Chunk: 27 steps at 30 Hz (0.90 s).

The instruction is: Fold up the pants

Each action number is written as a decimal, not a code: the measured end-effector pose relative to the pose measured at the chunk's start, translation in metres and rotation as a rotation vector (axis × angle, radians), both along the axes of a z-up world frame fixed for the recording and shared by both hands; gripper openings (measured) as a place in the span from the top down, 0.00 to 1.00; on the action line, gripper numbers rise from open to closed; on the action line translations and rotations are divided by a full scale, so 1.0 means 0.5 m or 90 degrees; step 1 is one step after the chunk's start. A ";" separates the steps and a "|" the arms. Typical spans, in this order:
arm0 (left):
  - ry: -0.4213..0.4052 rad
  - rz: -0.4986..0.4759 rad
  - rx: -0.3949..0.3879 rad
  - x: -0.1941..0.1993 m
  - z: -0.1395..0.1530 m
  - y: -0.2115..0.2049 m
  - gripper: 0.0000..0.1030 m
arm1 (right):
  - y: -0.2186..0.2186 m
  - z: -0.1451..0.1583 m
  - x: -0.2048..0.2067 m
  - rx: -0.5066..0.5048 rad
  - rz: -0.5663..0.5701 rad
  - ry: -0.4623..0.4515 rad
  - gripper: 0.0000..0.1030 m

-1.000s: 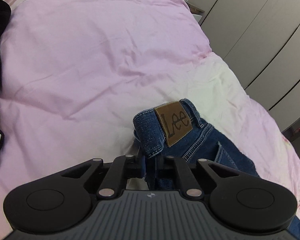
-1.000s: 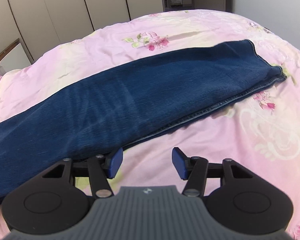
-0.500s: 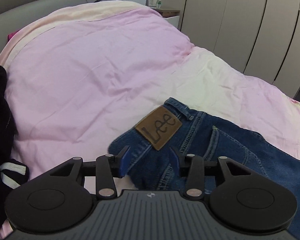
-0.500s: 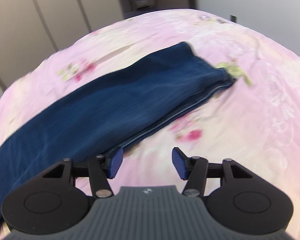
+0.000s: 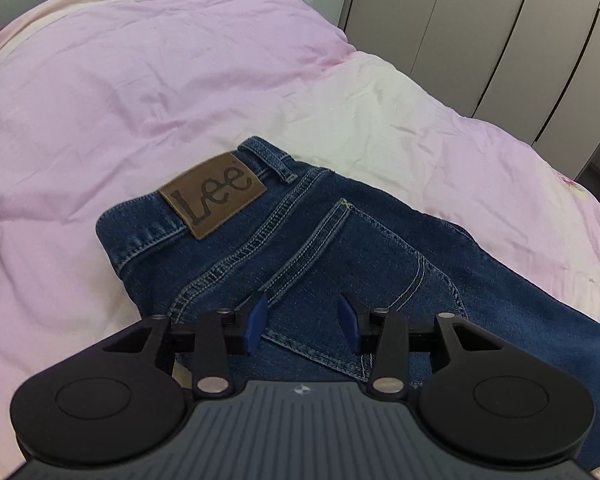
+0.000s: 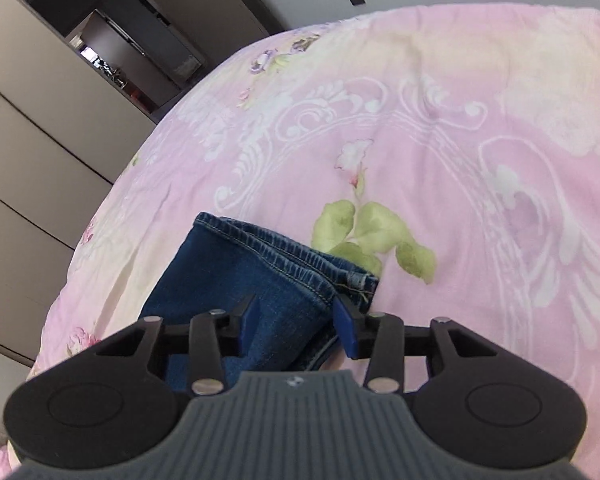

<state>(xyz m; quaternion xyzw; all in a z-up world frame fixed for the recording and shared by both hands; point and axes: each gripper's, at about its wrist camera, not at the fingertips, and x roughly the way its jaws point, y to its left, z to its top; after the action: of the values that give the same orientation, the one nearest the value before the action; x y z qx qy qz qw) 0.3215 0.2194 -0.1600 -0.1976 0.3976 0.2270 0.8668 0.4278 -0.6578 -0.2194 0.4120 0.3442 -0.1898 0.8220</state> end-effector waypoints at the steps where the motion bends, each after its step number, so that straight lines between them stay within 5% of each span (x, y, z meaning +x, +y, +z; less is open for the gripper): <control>1: 0.004 0.003 0.002 0.004 -0.007 -0.002 0.58 | -0.005 -0.016 0.005 0.015 -0.006 0.014 0.66; 4: 0.023 -0.008 0.024 0.019 -0.022 -0.015 0.58 | -0.019 -0.053 0.001 0.063 -0.033 0.010 0.68; 6: 0.037 -0.018 0.045 0.032 -0.027 -0.024 0.58 | -0.025 -0.055 -0.001 0.077 -0.039 0.010 0.83; 8: 0.044 -0.019 0.056 0.040 -0.028 -0.028 0.59 | -0.023 -0.032 0.001 0.047 -0.022 0.004 0.95; 11: 0.040 -0.024 0.062 0.043 -0.025 -0.032 0.62 | -0.013 0.036 0.009 -0.059 0.029 -0.015 1.00; 21: 0.026 -0.045 0.075 0.038 -0.014 -0.023 0.64 | 0.002 -0.002 0.047 -0.152 0.067 0.109 0.97; 24: 0.007 -0.067 0.083 0.050 0.005 -0.027 0.62 | 0.028 0.050 0.068 -0.281 0.116 0.115 0.71; 27: 0.005 -0.087 0.097 0.087 0.013 -0.033 0.61 | 0.046 0.088 0.106 -0.303 0.191 0.085 0.71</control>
<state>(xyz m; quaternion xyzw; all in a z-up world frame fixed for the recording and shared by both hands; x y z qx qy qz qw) 0.3648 0.2029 -0.1537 -0.1026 0.3949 0.1981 0.8913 0.4806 -0.6349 -0.1752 0.1386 0.4007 -0.1682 0.8899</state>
